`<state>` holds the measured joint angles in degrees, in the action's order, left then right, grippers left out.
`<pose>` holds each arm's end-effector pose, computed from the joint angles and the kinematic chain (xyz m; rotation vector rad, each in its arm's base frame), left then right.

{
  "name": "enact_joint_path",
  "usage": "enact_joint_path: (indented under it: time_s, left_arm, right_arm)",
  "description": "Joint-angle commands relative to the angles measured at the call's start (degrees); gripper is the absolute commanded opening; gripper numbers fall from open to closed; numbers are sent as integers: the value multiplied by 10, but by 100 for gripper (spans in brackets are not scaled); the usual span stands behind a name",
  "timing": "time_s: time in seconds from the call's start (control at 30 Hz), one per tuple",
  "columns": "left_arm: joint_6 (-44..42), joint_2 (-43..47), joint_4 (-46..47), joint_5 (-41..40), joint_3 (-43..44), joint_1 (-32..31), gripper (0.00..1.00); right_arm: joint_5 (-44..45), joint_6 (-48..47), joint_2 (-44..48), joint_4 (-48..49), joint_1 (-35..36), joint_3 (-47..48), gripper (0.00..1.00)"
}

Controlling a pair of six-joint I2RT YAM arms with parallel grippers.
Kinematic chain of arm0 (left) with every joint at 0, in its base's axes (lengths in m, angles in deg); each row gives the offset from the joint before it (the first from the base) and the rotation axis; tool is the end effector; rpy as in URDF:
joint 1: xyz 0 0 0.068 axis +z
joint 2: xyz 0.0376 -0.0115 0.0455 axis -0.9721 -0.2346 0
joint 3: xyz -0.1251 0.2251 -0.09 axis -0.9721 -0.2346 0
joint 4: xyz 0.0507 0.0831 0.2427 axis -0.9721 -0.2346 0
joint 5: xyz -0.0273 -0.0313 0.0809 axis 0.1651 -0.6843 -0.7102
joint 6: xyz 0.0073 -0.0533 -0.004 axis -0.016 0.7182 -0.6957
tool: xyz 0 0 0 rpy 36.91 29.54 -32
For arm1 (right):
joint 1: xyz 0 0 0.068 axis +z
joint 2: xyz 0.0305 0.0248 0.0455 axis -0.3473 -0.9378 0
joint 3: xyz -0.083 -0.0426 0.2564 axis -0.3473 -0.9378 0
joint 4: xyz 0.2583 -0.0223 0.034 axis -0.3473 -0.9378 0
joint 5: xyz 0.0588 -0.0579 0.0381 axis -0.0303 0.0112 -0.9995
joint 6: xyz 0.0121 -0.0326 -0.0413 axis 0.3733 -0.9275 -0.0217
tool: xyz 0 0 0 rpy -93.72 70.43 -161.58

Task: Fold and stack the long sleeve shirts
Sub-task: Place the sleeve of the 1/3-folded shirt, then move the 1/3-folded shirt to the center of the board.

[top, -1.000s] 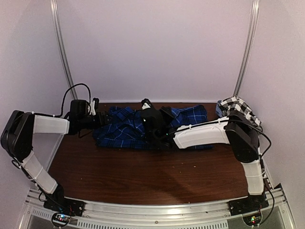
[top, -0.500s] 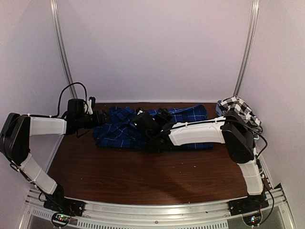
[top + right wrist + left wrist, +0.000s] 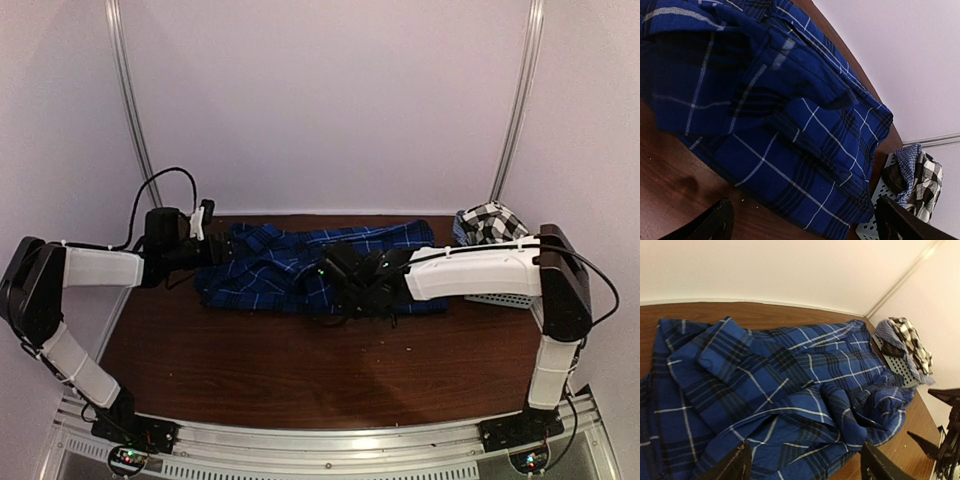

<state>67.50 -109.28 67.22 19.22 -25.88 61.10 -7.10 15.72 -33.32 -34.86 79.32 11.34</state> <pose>0.3176 -0.1044 0.2124 0.0821 2.0589 -0.9798 0.2286 0.3353 0.2140 -0.9717 2.1032 -0.4455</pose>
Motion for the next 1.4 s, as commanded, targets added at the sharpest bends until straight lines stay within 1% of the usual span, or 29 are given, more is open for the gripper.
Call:
enact_joint_path:
  time_s: [0.0, 0.07, 0.17, 0.3, 0.4, 0.5, 0.57, 0.63, 0.67, 0.77, 0.93, 1.17, 1.37]
  left_arm:
    - [-102, 16, 44, 54, 10, -56, 76]
    - [-144, 14, 24, 62, 18, -79, 75]
    - [-174, 8, 7, 82, 28, -98, 76]
    - [-234, -17, -46, 71, 63, -133, 78]
    - [-246, -52, -99, 7, 110, -145, 78]
    - [-225, -71, -142, -74, 147, -145, 78]
    - [-198, -70, -140, -112, 140, -145, 78]
    - [-170, -68, -129, -148, 121, -143, 78]
    - [-157, -69, -121, -152, 110, -140, 78]
    - [-121, -91, -104, -131, 86, -125, 77]
    - [-79, -130, -75, -79, 60, -103, 74]
    - [-71, -162, -91, -90, 52, -96, 73]
    - [-63, -158, -106, -89, 6, -95, 72]
  right_arm:
    - [-100, 79, 97, -13, -19, -65, 99]
    - [-122, 90, 141, -6, -36, -97, 99]
    - [-144, 101, 185, 1, -60, -137, 99]
    - [-171, 114, 228, 12, -91, -178, 98]
    - [-216, 143, 253, 28, -117, -202, 97]
    - [-288, 184, 268, 80, -151, -242, 96]
    - [-331, 207, 263, 121, -178, -266, 94]
    - [-341, 223, 241, 149, -203, -276, 90]
    - [-343, 226, 227, 157, -214, -277, 89]
    - [-354, 227, 178, 175, -242, -267, 85]
    - [-374, 221, 113, 202, -274, -251, 83]
    - [-400, 218, 70, 226, -303, -262, 80]
    - [-406, 222, 67, 232, -304, -309, 78]
